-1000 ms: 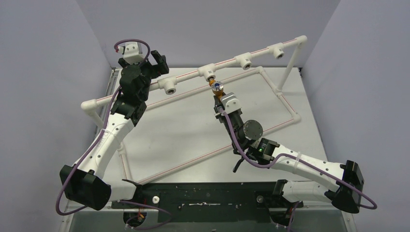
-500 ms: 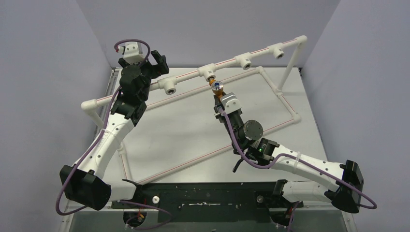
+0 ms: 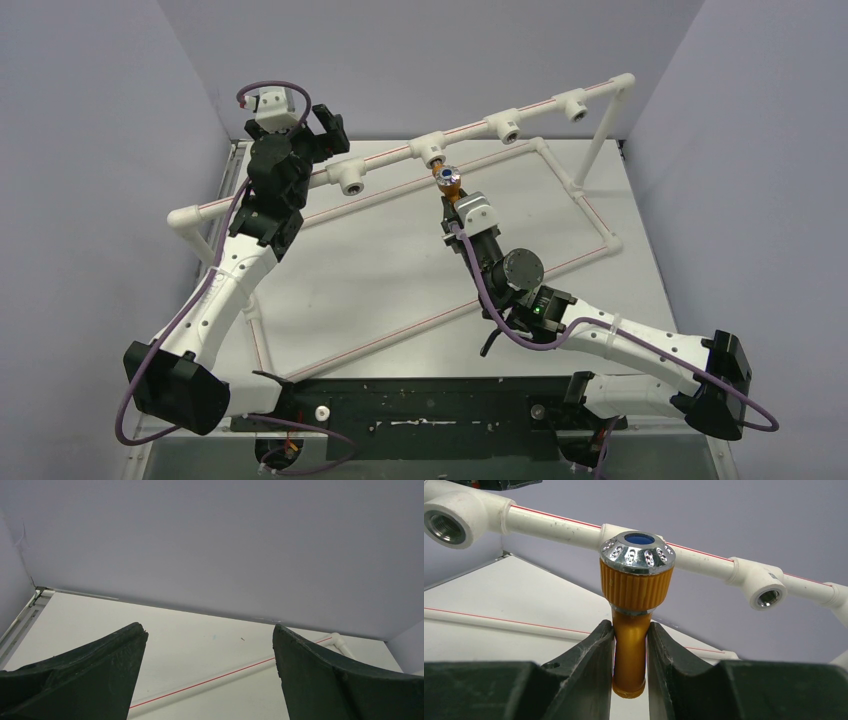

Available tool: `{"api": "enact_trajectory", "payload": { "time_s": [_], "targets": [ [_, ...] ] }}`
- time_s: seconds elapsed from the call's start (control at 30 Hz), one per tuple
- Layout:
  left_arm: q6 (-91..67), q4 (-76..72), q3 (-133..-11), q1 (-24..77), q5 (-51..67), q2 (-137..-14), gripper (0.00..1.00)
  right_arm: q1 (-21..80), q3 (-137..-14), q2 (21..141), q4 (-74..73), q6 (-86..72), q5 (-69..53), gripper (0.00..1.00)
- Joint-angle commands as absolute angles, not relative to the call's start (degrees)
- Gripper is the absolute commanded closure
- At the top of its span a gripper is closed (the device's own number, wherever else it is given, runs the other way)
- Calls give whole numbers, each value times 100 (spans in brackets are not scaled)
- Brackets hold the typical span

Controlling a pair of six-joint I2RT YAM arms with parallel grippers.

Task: Install the water faucets

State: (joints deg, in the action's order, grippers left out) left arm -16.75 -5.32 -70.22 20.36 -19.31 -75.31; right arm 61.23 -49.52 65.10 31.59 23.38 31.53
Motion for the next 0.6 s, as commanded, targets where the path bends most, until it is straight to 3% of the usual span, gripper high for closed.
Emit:
{"api": "enact_trajectory", "payload": {
  "time_s": [0.0,0.57],
  "targets": [
    [-1652,1912,-6091,2338,-1757,-8033,5,6170,-5300,6473,3649,2338,3052,100],
    [-1652,1905,-6084,2338,-1743,-8041,5,6259,-5300,6432,3675,2382,3125,100]
  ]
}}
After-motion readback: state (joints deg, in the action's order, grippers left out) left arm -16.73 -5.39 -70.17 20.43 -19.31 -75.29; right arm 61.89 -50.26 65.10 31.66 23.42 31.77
